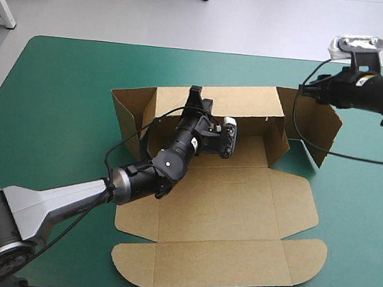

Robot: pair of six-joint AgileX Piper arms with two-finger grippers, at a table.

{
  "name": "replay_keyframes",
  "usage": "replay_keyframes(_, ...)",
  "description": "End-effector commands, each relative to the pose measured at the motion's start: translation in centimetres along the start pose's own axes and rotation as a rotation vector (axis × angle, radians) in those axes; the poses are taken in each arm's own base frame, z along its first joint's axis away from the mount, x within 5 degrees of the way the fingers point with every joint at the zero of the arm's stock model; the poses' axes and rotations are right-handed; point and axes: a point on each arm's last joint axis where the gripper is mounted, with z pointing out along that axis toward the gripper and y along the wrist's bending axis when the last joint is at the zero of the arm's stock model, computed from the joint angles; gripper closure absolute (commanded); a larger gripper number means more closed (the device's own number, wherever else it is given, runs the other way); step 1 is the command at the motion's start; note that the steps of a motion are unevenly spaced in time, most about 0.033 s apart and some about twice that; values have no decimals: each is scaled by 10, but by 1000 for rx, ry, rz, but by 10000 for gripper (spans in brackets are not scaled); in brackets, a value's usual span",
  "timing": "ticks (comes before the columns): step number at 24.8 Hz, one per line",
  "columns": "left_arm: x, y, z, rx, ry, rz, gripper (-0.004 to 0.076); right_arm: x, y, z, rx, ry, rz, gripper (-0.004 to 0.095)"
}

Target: Fold the box

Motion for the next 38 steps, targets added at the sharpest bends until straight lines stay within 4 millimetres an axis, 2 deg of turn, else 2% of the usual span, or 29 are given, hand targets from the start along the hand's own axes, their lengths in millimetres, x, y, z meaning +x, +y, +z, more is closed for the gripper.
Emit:
replay_keyframes(1,1,18,-8,-43,6,-70,732,-42,-8,2,17,-103,-13,490)
replay_keyframes(4,1,18,-8,-43,6,-70,732,-57,-14,35,11,-66,-18,490)
replay_keyframes(6,1,18,-8,-43,6,-70,732,-61,-21,69,11,-32,-18,510)
replay_keyframes(10,2,18,-8,-46,11,-70,732,-53,-31,104,34,47,-26,736)
replay_keyframes(13,3,19,-8,-55,27,-70,732,-41,-33,120,28,145,-32,833)
replay_keyframes(14,3,19,-8,-58,31,-70,732,-36,-33,121,18,196,-51,873)
replay_keyframes(18,3,19,-8,-56,29,-70,732,-28,-31,119,-7,290,-79,882)
replay_keyframes(25,3,19,-8,-55,27,-72,732,-34,-20,108,-107,249,-59,882)
replay_keyframes(32,3,19,-8,-55,27,-72,732,-34,-18,101,-112,246,-70,881)
replay_keyframes(38,3,19,-8,-54,26,-72,732,-8,-17,105,-136,343,-78,880)
